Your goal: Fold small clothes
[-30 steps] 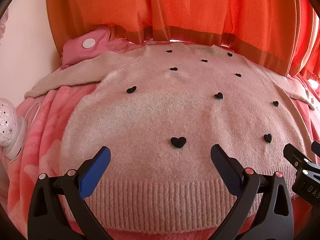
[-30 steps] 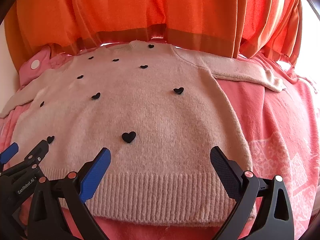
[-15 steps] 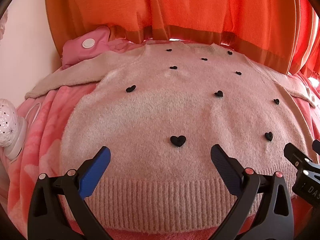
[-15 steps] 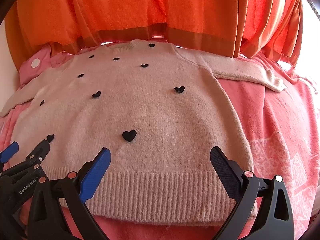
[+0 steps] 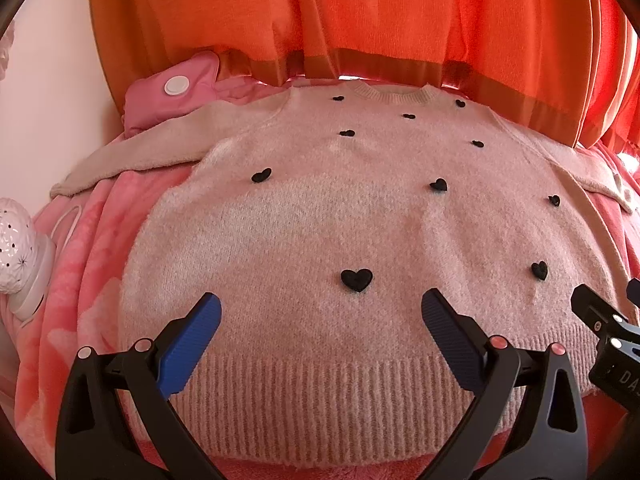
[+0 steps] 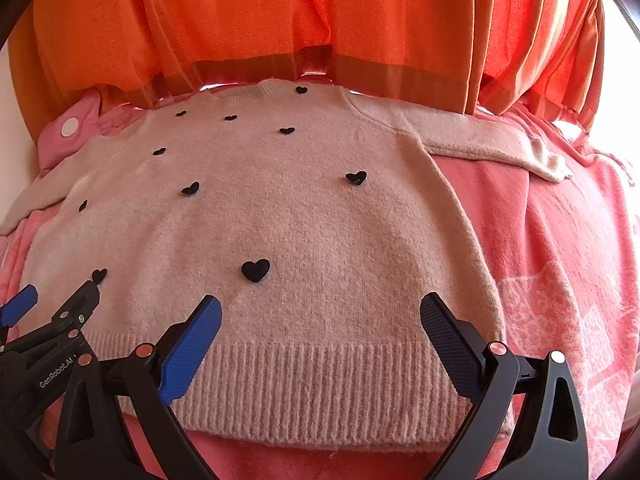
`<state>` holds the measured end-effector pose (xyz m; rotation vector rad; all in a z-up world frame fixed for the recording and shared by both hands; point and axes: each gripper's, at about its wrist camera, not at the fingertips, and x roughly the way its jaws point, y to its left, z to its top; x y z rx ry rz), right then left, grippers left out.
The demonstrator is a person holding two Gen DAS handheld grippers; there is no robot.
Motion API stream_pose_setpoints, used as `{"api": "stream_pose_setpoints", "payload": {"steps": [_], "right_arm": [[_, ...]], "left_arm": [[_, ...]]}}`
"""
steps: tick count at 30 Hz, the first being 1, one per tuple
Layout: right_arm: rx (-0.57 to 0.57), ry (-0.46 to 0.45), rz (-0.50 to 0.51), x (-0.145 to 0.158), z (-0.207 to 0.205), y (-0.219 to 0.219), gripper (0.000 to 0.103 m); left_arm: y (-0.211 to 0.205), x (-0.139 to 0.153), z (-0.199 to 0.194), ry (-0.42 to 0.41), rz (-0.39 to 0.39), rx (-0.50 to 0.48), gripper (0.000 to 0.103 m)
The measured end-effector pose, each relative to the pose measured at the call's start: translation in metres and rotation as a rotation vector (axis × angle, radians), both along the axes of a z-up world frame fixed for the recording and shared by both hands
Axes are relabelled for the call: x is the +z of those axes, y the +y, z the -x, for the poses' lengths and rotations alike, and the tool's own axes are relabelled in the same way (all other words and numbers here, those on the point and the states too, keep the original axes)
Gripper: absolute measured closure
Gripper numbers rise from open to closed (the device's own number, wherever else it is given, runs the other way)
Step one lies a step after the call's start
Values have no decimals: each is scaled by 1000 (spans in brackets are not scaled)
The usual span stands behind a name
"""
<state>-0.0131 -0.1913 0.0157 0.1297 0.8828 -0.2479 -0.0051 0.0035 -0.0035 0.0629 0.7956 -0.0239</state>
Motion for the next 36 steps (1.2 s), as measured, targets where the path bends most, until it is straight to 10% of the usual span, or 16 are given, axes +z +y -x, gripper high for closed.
{"api": "stream_pose_setpoints", "payload": {"steps": [36], "right_arm": [[0,3,2,-2,0,0,5]], "left_arm": [[-1,-2,0,3,-5,-2,5]]}}
